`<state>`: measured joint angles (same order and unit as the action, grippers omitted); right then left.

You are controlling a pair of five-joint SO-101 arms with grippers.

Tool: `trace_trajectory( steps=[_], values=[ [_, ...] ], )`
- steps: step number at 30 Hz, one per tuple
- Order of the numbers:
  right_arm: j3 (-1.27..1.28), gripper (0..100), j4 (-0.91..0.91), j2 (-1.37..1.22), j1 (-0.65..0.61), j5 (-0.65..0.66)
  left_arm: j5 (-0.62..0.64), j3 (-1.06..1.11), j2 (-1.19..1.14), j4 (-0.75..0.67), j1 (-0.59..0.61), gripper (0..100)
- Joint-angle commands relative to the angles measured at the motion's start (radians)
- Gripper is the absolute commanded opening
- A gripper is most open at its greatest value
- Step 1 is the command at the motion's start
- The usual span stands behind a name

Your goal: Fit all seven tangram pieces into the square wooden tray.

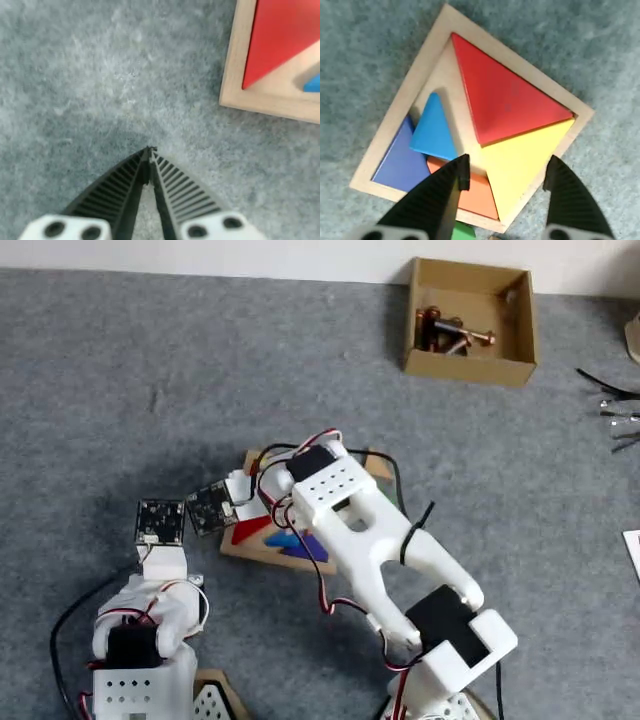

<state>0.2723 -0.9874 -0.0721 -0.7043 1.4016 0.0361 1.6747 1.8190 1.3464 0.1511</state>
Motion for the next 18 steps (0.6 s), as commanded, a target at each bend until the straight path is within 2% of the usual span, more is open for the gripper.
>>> trace_trajectory(
  steps=[1,5,10,13,16,18],
  values=[
    [-0.058,23.1,-0.007,0.015,0.021,-0.015,-0.008,0.021,0.007,0.000,-0.018,1],
    [-0.058,23.1,-0.007,0.018,0.016,-0.025,-0.008,0.021,0.007,0.000,-0.018,1],
    [-0.058,14.7,-0.007,0.024,0.015,-0.221,-0.008,0.021,0.007,0.000,-0.018,1],
    [-0.056,11.8,-0.008,0.022,0.016,-0.278,-0.008,0.021,0.007,0.000,-0.018,1],
    [-0.061,11.7,-0.074,0.024,0.004,-0.358,-0.008,0.021,0.007,0.000,-0.018,1],
    [-0.059,11.7,-0.117,0.022,-0.012,-0.365,-0.008,0.021,0.007,0.000,-0.018,1]
  ],
)
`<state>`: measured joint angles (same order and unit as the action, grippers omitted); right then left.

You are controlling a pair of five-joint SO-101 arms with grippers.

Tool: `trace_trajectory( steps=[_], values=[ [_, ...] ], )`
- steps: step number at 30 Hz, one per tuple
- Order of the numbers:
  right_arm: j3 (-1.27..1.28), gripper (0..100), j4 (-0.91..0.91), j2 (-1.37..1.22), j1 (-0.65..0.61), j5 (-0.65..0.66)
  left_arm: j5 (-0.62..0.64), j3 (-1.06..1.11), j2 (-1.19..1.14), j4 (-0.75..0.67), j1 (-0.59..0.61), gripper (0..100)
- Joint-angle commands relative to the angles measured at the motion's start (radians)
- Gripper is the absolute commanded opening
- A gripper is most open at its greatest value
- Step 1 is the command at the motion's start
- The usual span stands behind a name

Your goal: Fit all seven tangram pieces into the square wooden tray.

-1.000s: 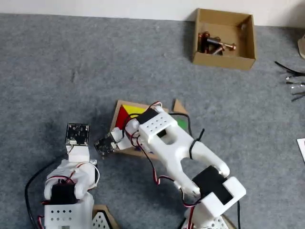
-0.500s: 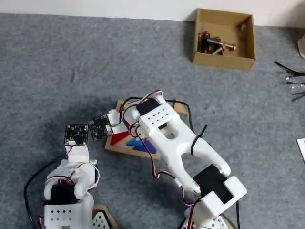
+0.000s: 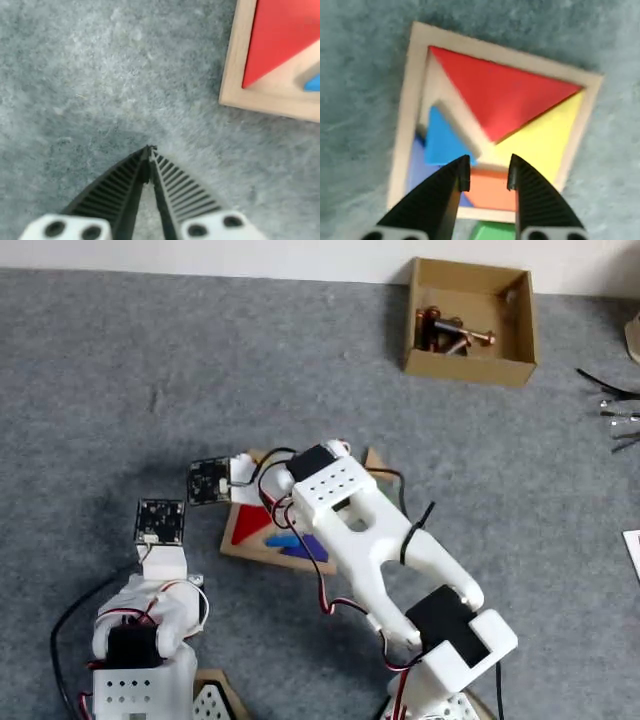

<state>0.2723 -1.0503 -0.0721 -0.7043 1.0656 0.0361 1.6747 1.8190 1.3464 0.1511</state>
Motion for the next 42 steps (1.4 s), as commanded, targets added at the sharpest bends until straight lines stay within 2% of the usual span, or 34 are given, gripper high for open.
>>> trace_trajectory(
  steps=[1,9,18,28,37,42],
  values=[
    [-0.058,11.7,-0.061,0.022,-0.015,-0.031,-0.008,0.021,0.007,0.000,-0.018,1],
    [-0.064,12.0,-0.193,0.024,-0.042,-0.034,-0.008,0.021,0.007,0.000,-0.018,1],
    [-0.058,12.1,-0.194,0.019,-0.117,-0.034,-0.008,0.021,0.007,0.000,-0.018,1],
    [0.113,12.1,0.087,0.016,-0.116,-0.026,-0.008,0.021,0.007,0.000,-0.018,1],
    [0.153,11.7,0.097,0.015,-0.071,-0.025,-0.008,0.021,0.007,0.000,-0.018,1],
    [0.183,11.6,0.097,0.008,-0.036,0.061,-0.008,0.021,0.007,0.000,0.022,1]
  ],
)
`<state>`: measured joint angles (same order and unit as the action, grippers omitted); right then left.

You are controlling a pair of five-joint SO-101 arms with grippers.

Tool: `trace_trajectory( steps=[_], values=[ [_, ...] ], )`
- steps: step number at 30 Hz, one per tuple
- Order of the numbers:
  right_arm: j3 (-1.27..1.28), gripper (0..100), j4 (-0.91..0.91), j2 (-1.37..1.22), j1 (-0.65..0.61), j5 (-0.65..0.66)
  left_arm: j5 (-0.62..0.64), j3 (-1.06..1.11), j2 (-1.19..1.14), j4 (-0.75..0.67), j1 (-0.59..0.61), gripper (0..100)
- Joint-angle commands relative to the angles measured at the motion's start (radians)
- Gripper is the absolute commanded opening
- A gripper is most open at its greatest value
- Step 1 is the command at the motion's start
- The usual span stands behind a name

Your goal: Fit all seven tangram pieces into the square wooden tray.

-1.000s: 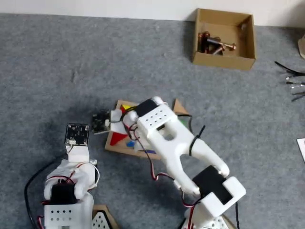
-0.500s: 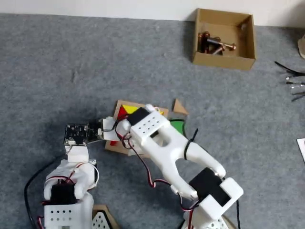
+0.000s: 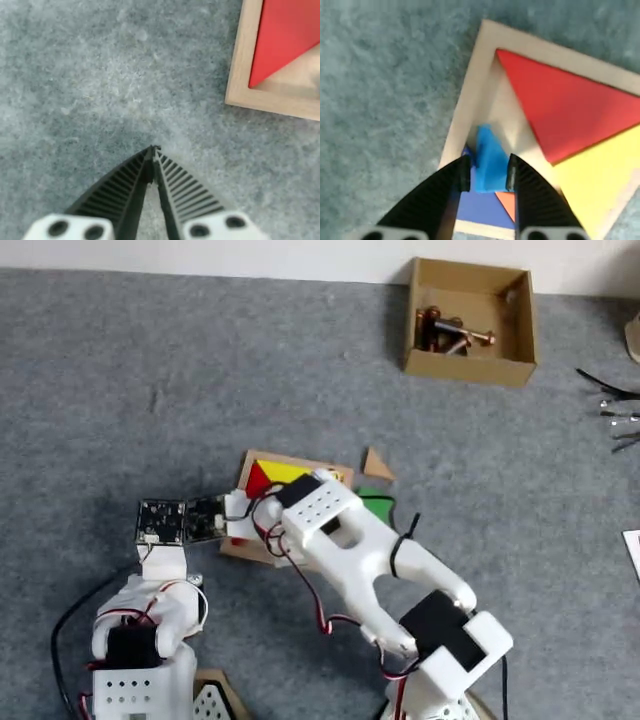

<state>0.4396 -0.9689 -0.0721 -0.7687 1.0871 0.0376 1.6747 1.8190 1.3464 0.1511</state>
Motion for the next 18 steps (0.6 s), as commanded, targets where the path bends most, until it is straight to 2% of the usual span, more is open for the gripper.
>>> trace_trajectory(
  steps=[1,8,11,18],
  values=[
    [0.025,11.6,0.016,0.001,0.028,0.043,-0.009,0.021,0.007,0.000,0.036,1],
    [0.039,11.6,0.010,-0.028,0.030,0.049,-0.009,0.021,0.007,0.000,0.042,1],
    [0.035,11.5,-0.045,-0.028,0.042,0.110,-0.009,0.021,0.007,0.000,0.042,1],
    [-0.081,6.0,-0.088,-0.036,0.091,0.126,-0.009,0.021,0.007,0.000,0.042,1]
  ],
)
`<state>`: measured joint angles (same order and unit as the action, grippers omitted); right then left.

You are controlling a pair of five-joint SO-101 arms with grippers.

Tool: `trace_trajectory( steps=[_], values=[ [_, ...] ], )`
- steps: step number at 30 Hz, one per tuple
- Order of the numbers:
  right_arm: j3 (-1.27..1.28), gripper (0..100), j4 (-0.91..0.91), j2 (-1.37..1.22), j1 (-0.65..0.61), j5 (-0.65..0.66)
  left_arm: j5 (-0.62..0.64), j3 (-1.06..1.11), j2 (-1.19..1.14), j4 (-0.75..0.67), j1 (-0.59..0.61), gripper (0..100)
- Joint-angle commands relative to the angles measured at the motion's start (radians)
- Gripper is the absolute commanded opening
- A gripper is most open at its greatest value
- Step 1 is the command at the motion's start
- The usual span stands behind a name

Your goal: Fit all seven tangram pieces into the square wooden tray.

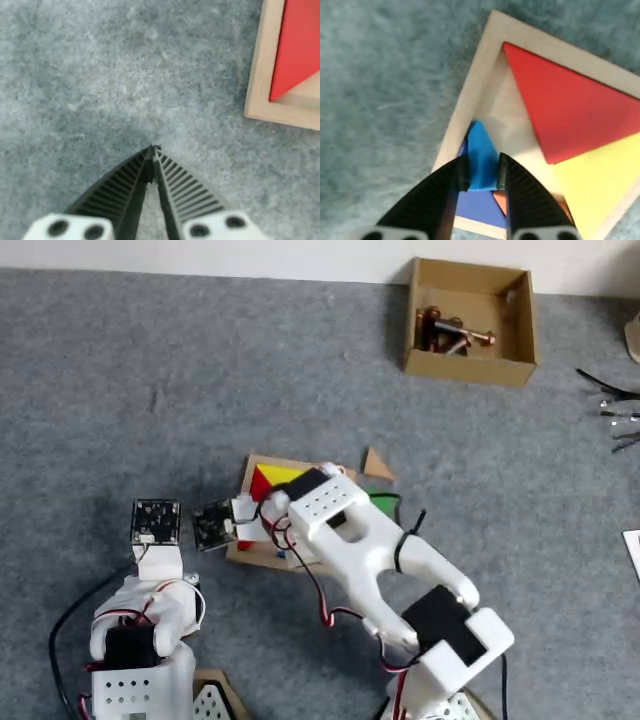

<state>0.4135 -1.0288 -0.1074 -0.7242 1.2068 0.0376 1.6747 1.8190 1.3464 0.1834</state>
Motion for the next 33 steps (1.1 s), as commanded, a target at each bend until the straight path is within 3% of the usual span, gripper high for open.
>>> trace_trajectory(
  steps=[1,10,18,33],
  values=[
    [-0.065,6.0,-0.028,-0.001,0.048,0.006,-0.009,0.021,0.007,0.000,0.010,1],
    [-0.071,6.3,0.047,-0.002,0.067,0.006,-0.009,0.021,0.007,0.000,0.010,1],
    [-0.074,17.3,0.125,-0.002,0.079,-0.075,-0.009,0.021,0.007,0.000,0.010,1],
    [-0.133,17.4,0.120,0.002,0.081,-0.078,-0.009,0.021,0.007,0.000,0.010,1]
  ],
)
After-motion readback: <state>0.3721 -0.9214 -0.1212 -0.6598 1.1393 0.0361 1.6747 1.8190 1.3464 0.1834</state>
